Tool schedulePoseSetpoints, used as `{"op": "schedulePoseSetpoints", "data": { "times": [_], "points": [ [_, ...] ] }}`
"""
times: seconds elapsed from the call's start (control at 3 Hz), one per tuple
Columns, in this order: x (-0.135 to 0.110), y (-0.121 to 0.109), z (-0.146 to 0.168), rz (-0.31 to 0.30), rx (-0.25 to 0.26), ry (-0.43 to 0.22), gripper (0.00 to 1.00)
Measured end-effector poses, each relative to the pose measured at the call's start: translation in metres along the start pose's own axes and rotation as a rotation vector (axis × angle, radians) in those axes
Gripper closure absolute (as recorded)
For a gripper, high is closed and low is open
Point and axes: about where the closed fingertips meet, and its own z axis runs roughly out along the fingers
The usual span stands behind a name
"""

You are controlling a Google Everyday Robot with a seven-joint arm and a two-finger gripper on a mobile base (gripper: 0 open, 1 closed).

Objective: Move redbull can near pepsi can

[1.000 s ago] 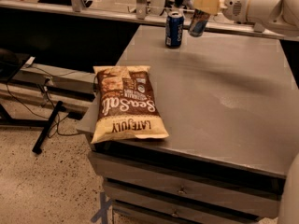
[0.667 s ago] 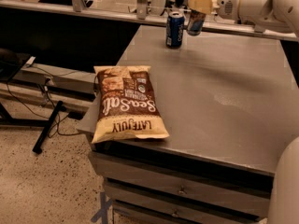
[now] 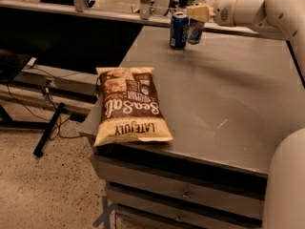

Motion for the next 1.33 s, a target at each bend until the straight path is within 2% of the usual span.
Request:
{"op": "schedulePoseSetpoints", "data": {
  "times": [0.33, 0.67, 1.33],
  "points": [
    [0.015, 0.002, 0.007, 0.027, -0.005, 0.034, 0.74],
    [0.027, 0.0, 0.011, 0.025, 0.002, 0.051, 0.51],
    [0.049, -0.011, 0.025, 0.041, 0.034, 0.06, 0.0]
  ]
}}
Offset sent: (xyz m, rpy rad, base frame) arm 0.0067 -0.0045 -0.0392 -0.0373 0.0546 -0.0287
